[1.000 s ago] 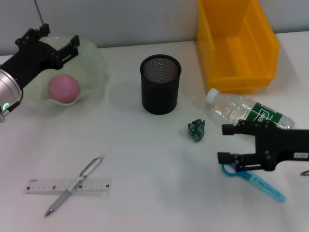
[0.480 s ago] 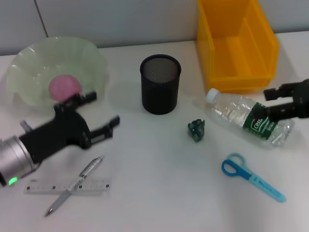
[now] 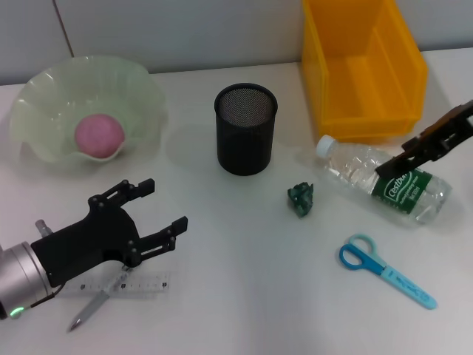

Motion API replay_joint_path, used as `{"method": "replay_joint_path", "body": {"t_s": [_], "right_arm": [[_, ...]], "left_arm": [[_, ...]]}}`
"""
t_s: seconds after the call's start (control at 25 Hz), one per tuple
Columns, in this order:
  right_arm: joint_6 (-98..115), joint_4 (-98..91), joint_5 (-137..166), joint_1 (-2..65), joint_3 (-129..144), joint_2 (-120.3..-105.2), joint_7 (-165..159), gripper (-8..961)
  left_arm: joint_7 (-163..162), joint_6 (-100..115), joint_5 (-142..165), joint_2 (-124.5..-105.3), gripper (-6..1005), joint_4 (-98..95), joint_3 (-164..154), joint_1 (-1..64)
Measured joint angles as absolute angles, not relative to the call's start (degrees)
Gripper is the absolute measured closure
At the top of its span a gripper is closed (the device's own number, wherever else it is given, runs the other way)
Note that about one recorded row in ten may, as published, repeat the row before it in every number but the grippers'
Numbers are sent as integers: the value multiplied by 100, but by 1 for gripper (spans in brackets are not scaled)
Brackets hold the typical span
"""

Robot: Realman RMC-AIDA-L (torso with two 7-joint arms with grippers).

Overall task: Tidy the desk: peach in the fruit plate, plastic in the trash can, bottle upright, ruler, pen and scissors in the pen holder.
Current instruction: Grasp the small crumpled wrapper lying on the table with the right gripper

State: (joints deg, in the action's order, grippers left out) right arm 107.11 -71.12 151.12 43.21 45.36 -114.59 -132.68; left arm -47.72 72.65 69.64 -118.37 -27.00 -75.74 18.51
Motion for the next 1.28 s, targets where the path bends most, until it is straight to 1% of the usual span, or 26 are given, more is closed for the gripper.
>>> {"method": "replay_joint_path", "body": {"t_s": [0.12,0.36,0.6,1.28], "right_arm": [[10428,-6800,15351,4553,4760,-11533,-13320,132],[9859,-6568,15362,4693,5140,-11736,-13376,133],[9280,-6178,15335,4779,5434,-11883,-13415,134],[8161,-4798,15207,5145,6090,-11900,-13532,137]], "left_arm": [[-4766,7265,6966,-11843,147,-2682,-7581,1880],[-4768,7251,6970,-11853,147,-2672,-7613,1924],[-4764,7236,6970,-11856,147,-2671,-7658,1940],[-4756,7233,6975,-11847,147,-2672,-7712,1961]]}}
